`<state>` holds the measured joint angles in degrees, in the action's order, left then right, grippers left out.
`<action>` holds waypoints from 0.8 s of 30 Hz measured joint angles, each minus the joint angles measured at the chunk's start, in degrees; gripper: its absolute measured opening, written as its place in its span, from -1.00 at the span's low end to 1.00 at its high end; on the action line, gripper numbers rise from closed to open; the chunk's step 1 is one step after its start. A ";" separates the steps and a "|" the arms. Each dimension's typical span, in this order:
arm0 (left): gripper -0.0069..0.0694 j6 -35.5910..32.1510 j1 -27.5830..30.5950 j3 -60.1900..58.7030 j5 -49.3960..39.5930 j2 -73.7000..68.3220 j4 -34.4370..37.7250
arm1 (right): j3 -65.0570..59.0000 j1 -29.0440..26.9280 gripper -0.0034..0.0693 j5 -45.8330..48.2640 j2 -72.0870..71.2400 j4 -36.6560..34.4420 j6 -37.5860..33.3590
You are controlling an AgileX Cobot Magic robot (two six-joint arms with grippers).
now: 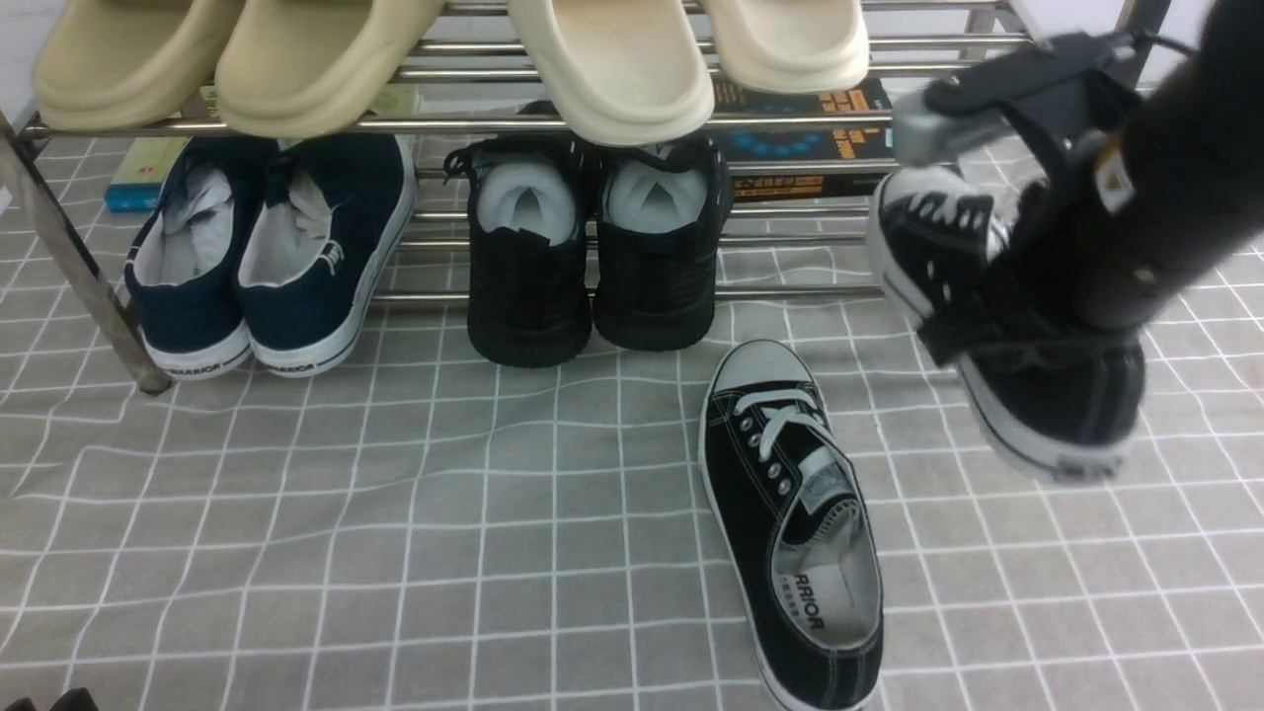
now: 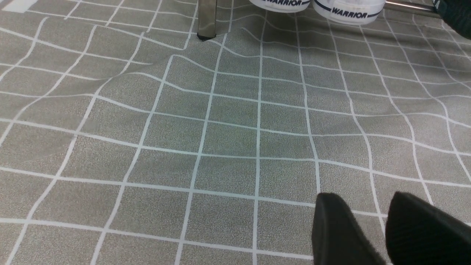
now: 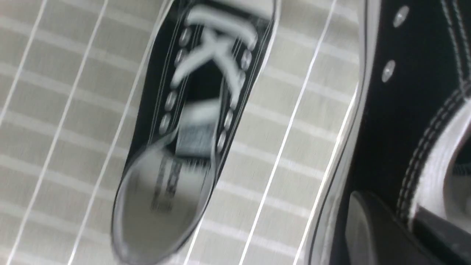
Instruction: Take the shoes off the shelf with your hand from the grey coffee tablecloth.
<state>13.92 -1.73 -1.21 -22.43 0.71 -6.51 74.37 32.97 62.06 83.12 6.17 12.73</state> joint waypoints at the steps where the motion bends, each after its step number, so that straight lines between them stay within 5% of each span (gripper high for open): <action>1: -0.19 0.00 0.00 0.00 0.00 0.00 0.00 | -0.43 0.09 -0.90 0.00 -0.18 -0.10 0.00; 8: -0.19 0.00 0.00 0.00 0.00 0.00 0.00 | -13.63 1.30 -0.89 -6.83 -1.16 -4.21 0.30; 24: -0.19 0.04 0.00 0.00 0.00 0.00 0.00 | -15.19 1.24 -0.87 -18.38 2.55 2.39 0.73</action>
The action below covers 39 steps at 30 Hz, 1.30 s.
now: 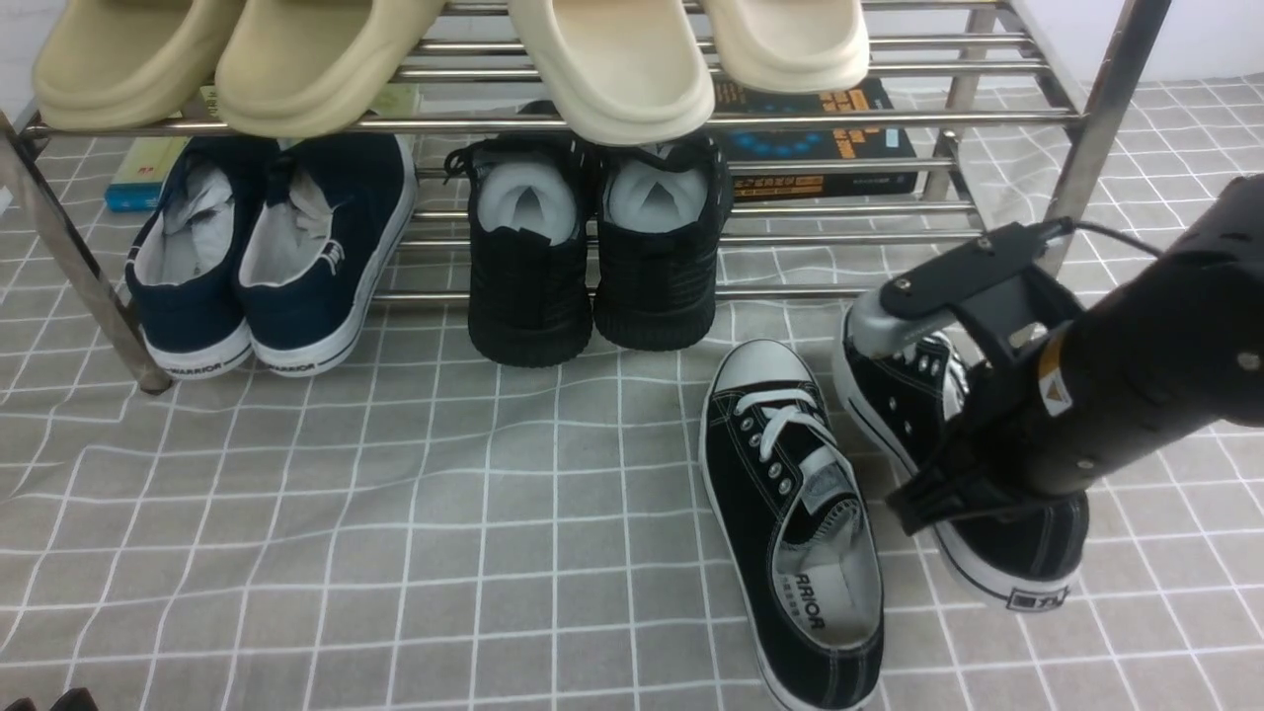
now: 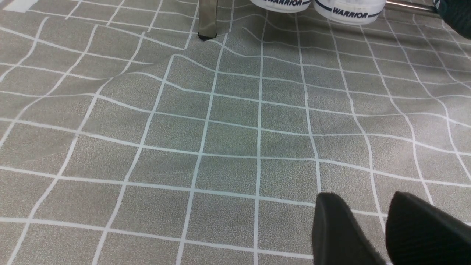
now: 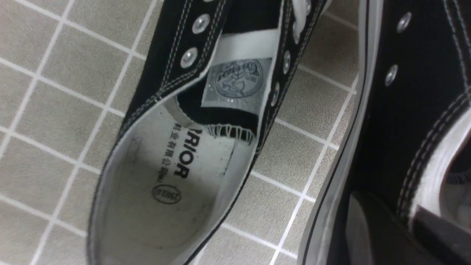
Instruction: Take the shoes off the shelf with your hand from the grey coffee tablecloth.
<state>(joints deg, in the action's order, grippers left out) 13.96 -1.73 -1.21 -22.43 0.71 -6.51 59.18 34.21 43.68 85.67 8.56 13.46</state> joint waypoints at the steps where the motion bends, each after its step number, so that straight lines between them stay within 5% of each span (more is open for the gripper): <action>1: -0.19 0.00 0.00 0.00 0.00 0.00 0.00 | 0.00 0.00 -0.87 -0.75 0.68 0.71 0.66; 9: -0.19 0.00 0.00 0.00 0.00 0.00 0.00 | 0.00 0.00 -0.80 -6.03 5.36 3.95 6.84; 13: -0.19 0.00 0.00 0.00 0.00 0.00 0.00 | 0.05 0.00 -0.55 -6.48 5.55 4.18 8.01; 18: -0.19 0.00 0.00 0.00 0.00 0.00 0.00 | 0.63 0.00 0.00 -2.10 4.60 4.14 7.81; 20: -0.19 0.00 0.00 0.00 0.00 0.00 0.00 | 1.44 0.00 0.04 0.80 3.52 3.69 6.68; 27: -0.19 0.00 0.00 0.00 0.00 0.00 0.00 | 5.27 0.00 -0.57 15.43 -12.17 -0.39 -0.50; 28: -0.19 0.00 0.00 0.00 0.00 0.00 0.00 | 5.09 0.00 -0.85 17.16 -18.73 -2.00 -1.34; 29: -0.19 0.00 0.00 0.00 0.00 0.00 0.00 | 4.70 0.00 -0.91 17.29 -22.58 -2.51 -1.46; 33: -0.19 0.00 0.00 0.00 0.00 0.00 0.00 | -1.75 0.00 -0.95 12.95 -36.95 -5.27 -2.49; 39: -0.19 0.00 0.00 0.00 0.00 0.00 0.00 | -23.84 0.00 -0.95 -9.02 -54.89 -14.03 -12.23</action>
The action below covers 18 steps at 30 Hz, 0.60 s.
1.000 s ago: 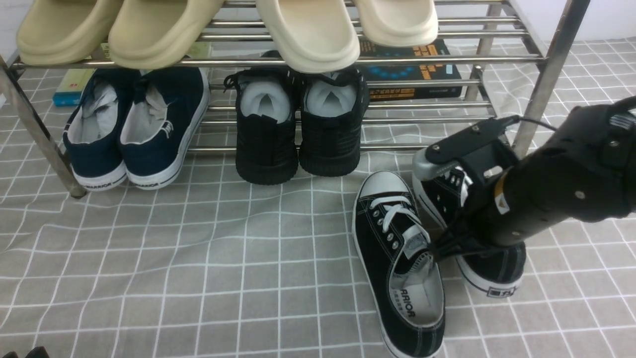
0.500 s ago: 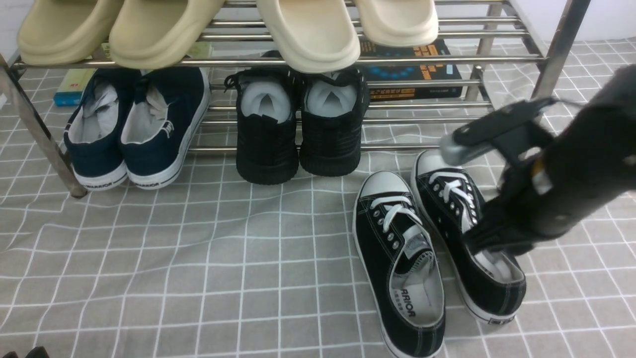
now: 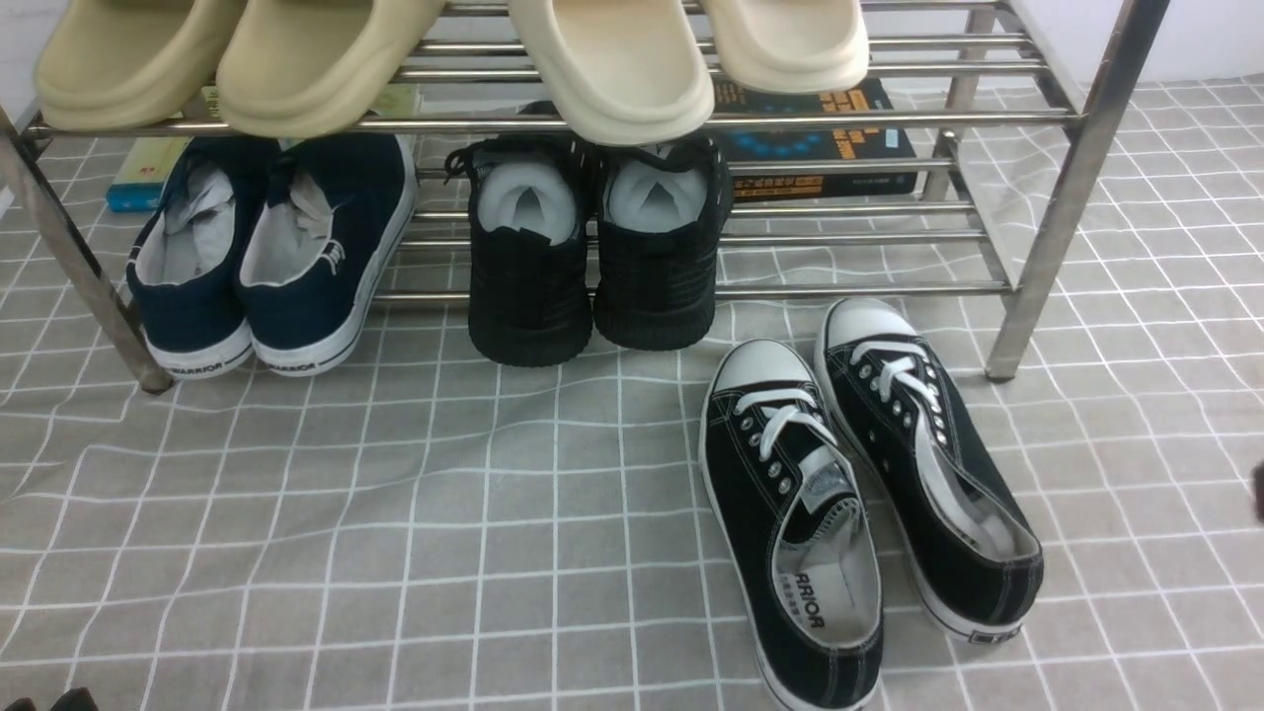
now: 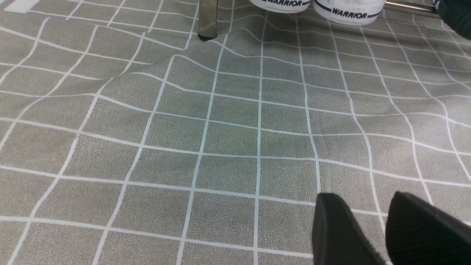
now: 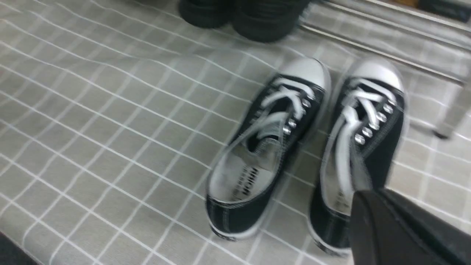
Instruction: Take the shoes off the shelf with your hand from the grey coffee tablecloth.
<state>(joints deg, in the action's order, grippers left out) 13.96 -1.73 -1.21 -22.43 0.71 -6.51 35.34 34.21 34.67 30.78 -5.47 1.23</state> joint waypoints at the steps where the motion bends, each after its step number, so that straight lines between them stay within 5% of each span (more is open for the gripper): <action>1: -0.19 0.00 0.00 0.00 0.00 0.00 0.00 | -2.47 0.00 -0.95 -2.56 -1.28 -1.47 -1.23; 8: -0.19 0.00 0.00 0.00 0.00 0.00 0.00 | -12.10 0.00 -0.95 -15.58 -4.46 -5.83 -8.40; 18: -0.19 0.00 0.00 0.00 0.00 0.00 0.00 | -13.93 0.00 -0.92 -15.19 -4.46 -5.88 -8.81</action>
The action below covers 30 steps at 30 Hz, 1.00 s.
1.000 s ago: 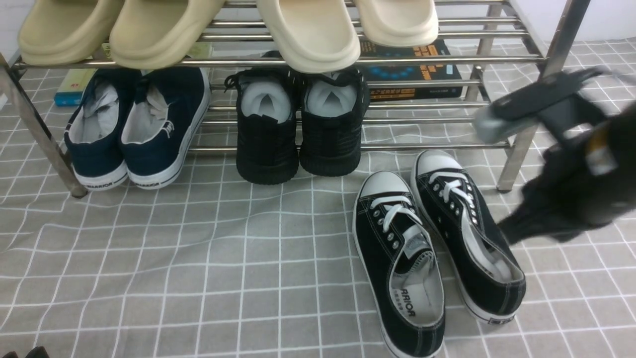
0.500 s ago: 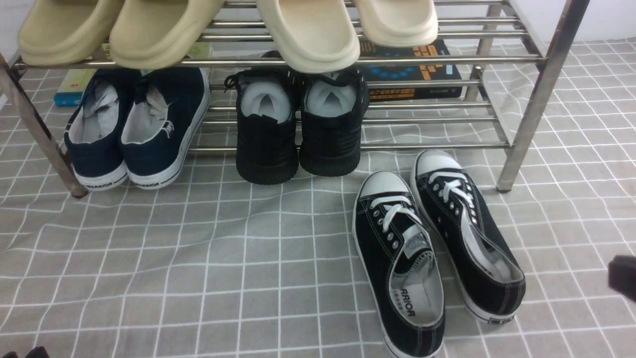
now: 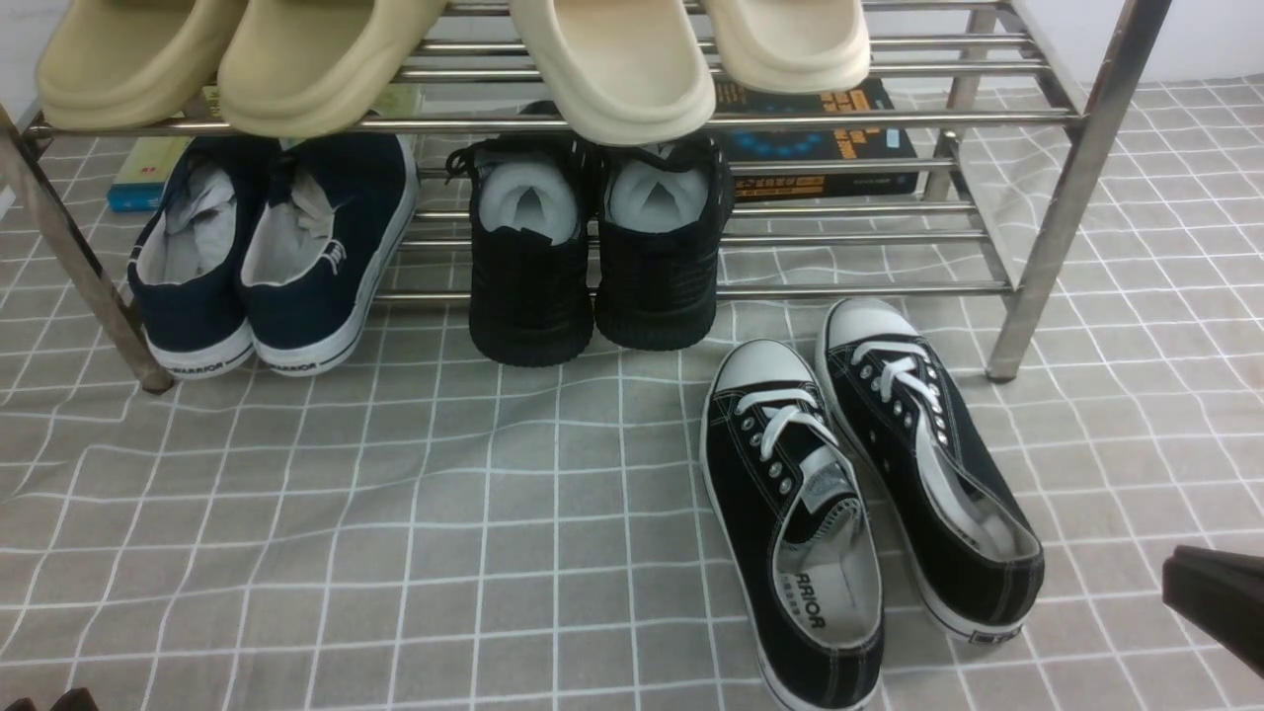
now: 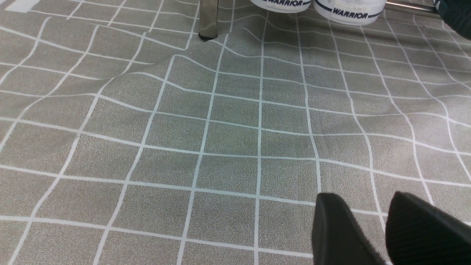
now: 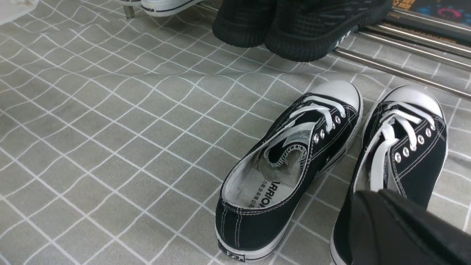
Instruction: Take the shoes off the shelf with your hand from the grey coffee tablecloth.
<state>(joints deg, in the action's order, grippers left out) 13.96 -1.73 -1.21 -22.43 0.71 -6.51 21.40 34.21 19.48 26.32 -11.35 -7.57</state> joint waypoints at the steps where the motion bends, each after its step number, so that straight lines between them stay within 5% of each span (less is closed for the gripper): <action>1: -0.19 0.00 0.00 0.00 0.00 0.00 0.00 | 0.00 0.00 -0.92 0.29 0.00 0.00 0.00; 21: -0.19 0.00 0.00 0.00 0.00 0.00 0.00 | -1.00 -1.13 -0.88 0.63 -4.49 0.51 -0.20; 30: -0.19 0.00 0.00 0.00 0.00 0.00 0.00 | -13.59 -20.34 -0.87 -0.53 -17.83 2.01 0.01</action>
<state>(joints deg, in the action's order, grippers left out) 13.96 -1.73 -1.21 -22.43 0.71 -6.51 7.81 13.88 18.95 8.48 -9.34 -7.56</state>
